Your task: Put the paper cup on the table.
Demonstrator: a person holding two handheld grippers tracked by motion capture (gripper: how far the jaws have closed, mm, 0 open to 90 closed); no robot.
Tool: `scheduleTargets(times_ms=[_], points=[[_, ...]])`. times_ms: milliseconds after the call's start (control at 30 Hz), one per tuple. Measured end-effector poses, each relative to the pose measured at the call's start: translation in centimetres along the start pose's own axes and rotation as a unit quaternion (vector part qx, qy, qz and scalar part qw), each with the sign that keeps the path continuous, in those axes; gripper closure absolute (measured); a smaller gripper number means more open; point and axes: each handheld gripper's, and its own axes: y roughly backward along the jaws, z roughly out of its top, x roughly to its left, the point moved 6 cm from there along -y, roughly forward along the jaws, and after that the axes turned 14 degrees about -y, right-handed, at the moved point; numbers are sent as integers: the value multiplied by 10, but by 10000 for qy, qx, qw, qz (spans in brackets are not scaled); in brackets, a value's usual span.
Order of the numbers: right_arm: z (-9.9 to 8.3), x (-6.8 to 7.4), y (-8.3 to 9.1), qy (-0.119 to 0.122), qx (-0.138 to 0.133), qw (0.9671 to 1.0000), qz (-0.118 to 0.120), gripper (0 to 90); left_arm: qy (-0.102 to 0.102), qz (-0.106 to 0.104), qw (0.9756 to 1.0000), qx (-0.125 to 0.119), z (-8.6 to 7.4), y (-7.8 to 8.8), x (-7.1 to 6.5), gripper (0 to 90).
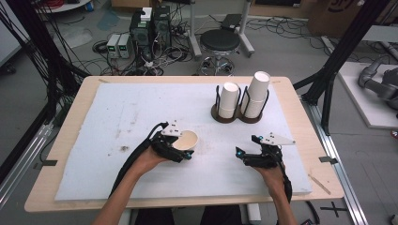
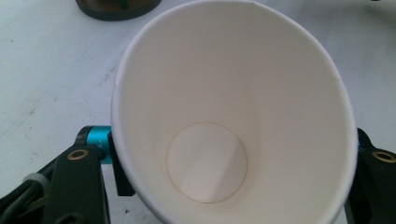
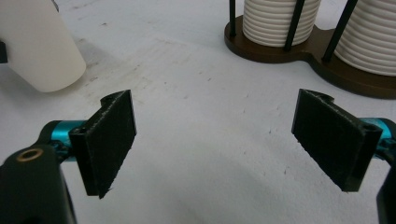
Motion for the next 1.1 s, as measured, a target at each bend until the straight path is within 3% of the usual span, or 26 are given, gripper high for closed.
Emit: scheduleTargets(times_ms=[567,1100], points=[[-3,0,-2,-1,36,10000,-6,142,-14,12,10000,52,-2,-7,-2,289],[-3,0,-3,22,23,10000,2,142,-19,34,9999,113,-3,-7,-4,123]])
